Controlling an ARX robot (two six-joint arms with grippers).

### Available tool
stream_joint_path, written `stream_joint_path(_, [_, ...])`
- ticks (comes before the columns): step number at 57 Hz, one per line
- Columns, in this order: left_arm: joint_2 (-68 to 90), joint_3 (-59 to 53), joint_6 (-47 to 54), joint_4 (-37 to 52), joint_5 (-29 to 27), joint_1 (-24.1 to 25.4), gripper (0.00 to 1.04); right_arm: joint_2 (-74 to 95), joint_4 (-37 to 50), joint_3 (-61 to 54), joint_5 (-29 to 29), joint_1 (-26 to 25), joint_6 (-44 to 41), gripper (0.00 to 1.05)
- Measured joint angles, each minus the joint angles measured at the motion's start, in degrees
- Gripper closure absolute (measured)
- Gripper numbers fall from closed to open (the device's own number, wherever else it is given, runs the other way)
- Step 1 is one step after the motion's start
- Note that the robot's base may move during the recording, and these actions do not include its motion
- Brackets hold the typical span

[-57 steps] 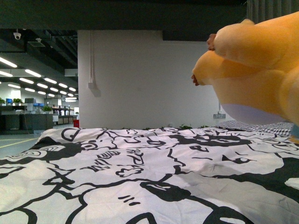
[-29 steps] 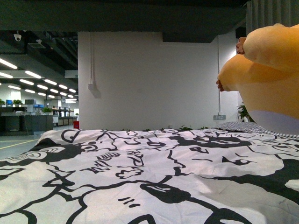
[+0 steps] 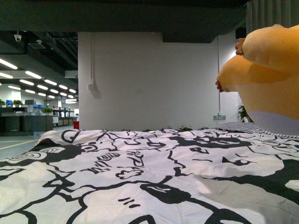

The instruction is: Put away toys

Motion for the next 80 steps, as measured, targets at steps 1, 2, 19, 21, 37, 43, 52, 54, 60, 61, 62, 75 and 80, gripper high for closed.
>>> stream_joint_path(1, [0.0,0.0,0.0,0.0,0.0,0.0,0.06,0.0,0.0,0.0,0.0,0.0,0.0,0.97])
stream_joint_path(2, [0.0,0.0,0.0,0.0,0.0,0.0,0.06,0.0,0.0,0.0,0.1,0.0,0.0,0.97])
stream_joint_path(19, [0.0,0.0,0.0,0.0,0.0,0.0,0.06,-6.4,-20.0,-5.1,21.4,5.5,-17.9,0.97])
stream_joint_path(21, [0.0,0.0,0.0,0.0,0.0,0.0,0.06,-7.2,-19.5,-6.6,21.3,5.6,-18.5,0.97])
stream_joint_path(37, [0.0,0.0,0.0,0.0,0.0,0.0,0.06,-15.2,-15.3,-17.4,21.0,5.7,-20.9,0.97])
stream_joint_path(43, [0.0,0.0,0.0,0.0,0.0,0.0,0.06,-17.1,-15.0,-19.4,21.0,5.7,-20.9,0.97])
stream_joint_path(52, [0.0,0.0,0.0,0.0,0.0,0.0,0.06,-19.8,-14.9,-22.0,21.0,5.7,-20.9,0.97])
stream_joint_path(54, [0.0,0.0,0.0,0.0,0.0,0.0,0.06,-20.4,-14.9,-22.4,21.0,5.7,-20.9,0.97])
stream_joint_path(60, [0.0,0.0,0.0,0.0,0.0,0.0,0.06,-21.9,-15.0,-23.6,21.0,5.7,-20.9,0.97])
stream_joint_path(61, [0.0,0.0,0.0,0.0,0.0,0.0,0.06,-22.1,-15.0,-23.8,21.0,5.7,-20.9,0.97])
stream_joint_path(62, [0.0,0.0,0.0,0.0,0.0,0.0,0.06,-22.4,-15.1,-24.0,21.0,5.7,-20.9,0.97])
stream_joint_path(75, [0.0,0.0,0.0,0.0,0.0,0.0,0.06,-25.4,-16.2,-25.8,21.0,5.7,-21.0,0.97])
stream_joint_path(80, [0.0,0.0,0.0,0.0,0.0,0.0,0.06,-26.6,-16.7,-26.4,21.0,5.7,-21.0,0.97])
